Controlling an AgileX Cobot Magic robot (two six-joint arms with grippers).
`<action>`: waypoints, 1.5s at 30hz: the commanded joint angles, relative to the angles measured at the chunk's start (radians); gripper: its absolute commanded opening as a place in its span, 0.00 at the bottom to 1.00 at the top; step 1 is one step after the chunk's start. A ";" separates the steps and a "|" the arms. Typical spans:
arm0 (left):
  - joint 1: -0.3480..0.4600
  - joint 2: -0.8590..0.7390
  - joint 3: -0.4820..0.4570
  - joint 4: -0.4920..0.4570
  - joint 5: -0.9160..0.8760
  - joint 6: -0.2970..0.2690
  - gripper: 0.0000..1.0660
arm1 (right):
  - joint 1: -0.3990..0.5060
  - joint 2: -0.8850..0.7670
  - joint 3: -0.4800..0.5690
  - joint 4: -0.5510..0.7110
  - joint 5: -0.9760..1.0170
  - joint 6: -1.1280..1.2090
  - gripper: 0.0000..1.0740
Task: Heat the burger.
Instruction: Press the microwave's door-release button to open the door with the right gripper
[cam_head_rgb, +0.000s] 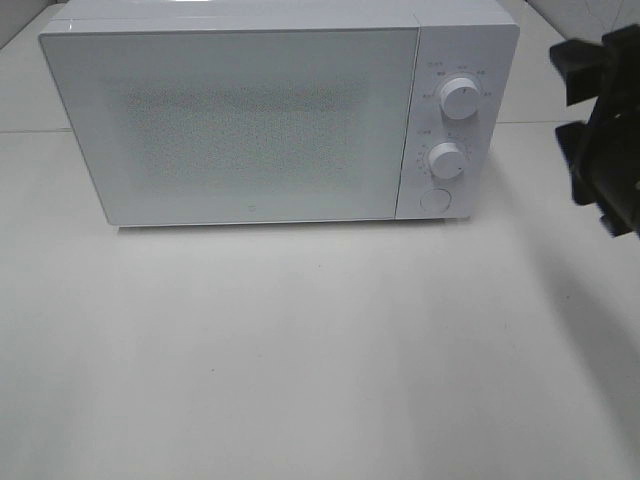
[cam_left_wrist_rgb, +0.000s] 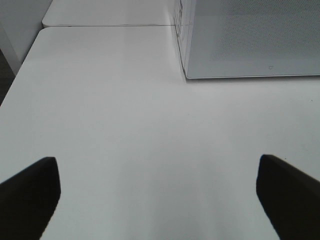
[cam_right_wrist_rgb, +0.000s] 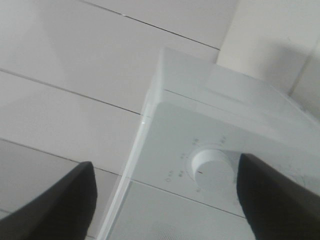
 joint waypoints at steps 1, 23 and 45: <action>0.003 -0.016 -0.001 -0.001 0.003 -0.006 0.95 | -0.004 -0.128 -0.022 -0.044 0.249 -0.334 0.71; 0.003 -0.016 -0.001 -0.001 0.003 -0.006 0.95 | -0.128 -0.275 -0.391 -0.386 1.685 -0.884 0.71; 0.003 -0.016 -0.001 -0.001 0.003 -0.006 0.95 | -0.496 -0.611 -0.332 -0.582 2.057 -0.700 0.71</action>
